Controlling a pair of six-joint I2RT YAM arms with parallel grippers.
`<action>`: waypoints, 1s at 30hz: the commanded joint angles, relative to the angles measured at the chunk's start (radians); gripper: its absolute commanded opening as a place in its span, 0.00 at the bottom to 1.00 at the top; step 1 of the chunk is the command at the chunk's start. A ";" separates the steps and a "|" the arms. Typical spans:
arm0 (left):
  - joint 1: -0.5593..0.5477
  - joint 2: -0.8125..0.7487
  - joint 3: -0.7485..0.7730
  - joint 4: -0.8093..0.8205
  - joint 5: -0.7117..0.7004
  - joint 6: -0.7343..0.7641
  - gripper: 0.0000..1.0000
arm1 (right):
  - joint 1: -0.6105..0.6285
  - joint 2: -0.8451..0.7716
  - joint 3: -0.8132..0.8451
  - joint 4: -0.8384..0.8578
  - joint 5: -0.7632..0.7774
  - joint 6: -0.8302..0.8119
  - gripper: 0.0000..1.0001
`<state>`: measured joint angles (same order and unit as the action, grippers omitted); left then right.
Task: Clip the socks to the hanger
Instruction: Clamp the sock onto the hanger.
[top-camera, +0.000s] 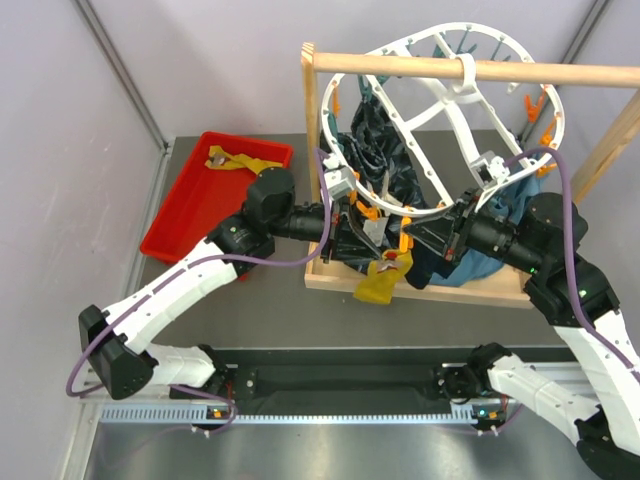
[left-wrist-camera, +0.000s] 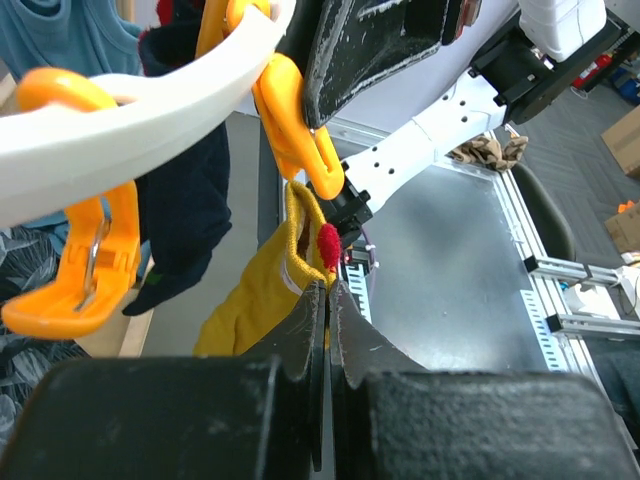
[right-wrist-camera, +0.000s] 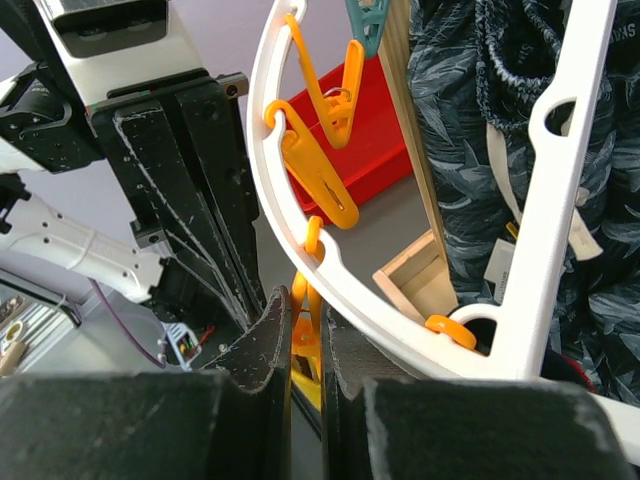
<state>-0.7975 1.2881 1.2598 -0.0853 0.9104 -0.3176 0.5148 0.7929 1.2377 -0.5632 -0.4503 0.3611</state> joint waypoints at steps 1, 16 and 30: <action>-0.006 0.007 0.050 0.071 -0.001 0.017 0.00 | 0.004 -0.003 -0.003 0.071 -0.056 0.006 0.00; -0.012 -0.004 0.069 0.078 0.030 0.008 0.00 | 0.004 -0.009 -0.012 0.075 -0.059 0.009 0.00; -0.014 -0.019 0.076 0.150 -0.001 -0.009 0.00 | 0.004 -0.024 -0.023 0.077 -0.068 0.021 0.00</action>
<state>-0.8070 1.2987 1.2911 -0.0162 0.9146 -0.3233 0.5148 0.7780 1.2175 -0.5419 -0.4587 0.3710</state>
